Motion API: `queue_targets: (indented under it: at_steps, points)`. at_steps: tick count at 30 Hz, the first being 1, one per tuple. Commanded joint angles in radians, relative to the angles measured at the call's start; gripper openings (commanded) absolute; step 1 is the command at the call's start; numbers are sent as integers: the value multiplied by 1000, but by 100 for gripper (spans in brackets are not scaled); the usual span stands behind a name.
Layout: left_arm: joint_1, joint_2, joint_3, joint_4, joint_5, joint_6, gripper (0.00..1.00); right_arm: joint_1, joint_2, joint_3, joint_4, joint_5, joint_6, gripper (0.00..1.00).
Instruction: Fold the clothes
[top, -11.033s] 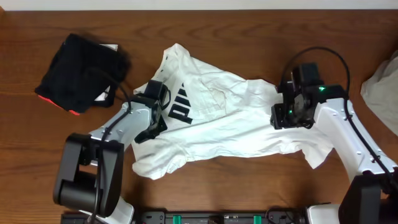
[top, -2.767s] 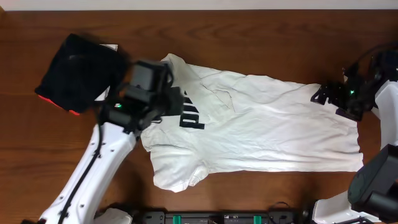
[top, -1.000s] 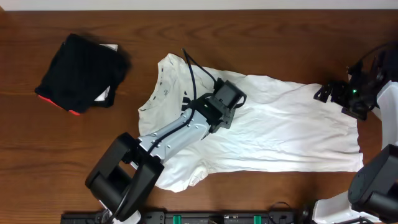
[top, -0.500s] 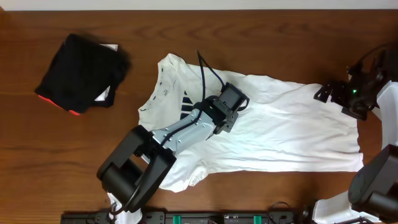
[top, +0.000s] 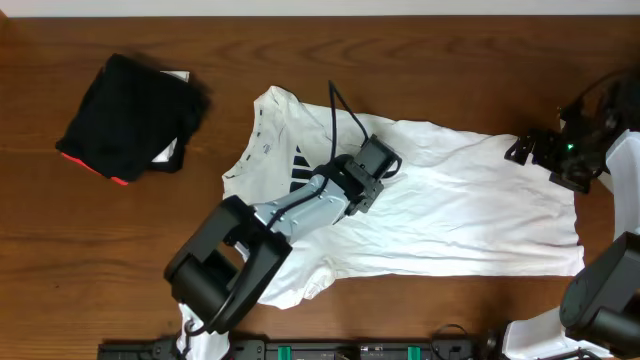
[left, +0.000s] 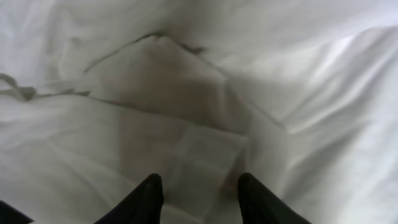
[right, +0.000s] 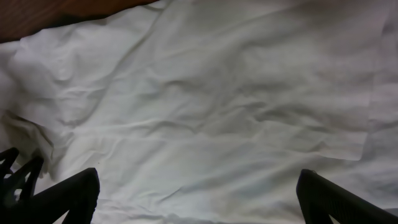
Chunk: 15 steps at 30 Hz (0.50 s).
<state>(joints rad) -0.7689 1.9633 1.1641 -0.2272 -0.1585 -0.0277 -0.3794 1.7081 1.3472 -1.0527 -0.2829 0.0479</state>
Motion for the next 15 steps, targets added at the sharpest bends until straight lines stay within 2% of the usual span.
queue_targets:
  at_steps: [1, 15]
  points:
    - [0, 10, 18, 6, -75, 31, 42, 0, 1, 18, 2, 2, 7, 99]
    - [0, 10, 18, 10, -75, 31, 42, 0, 1, 18, 2, 2, 7, 99]
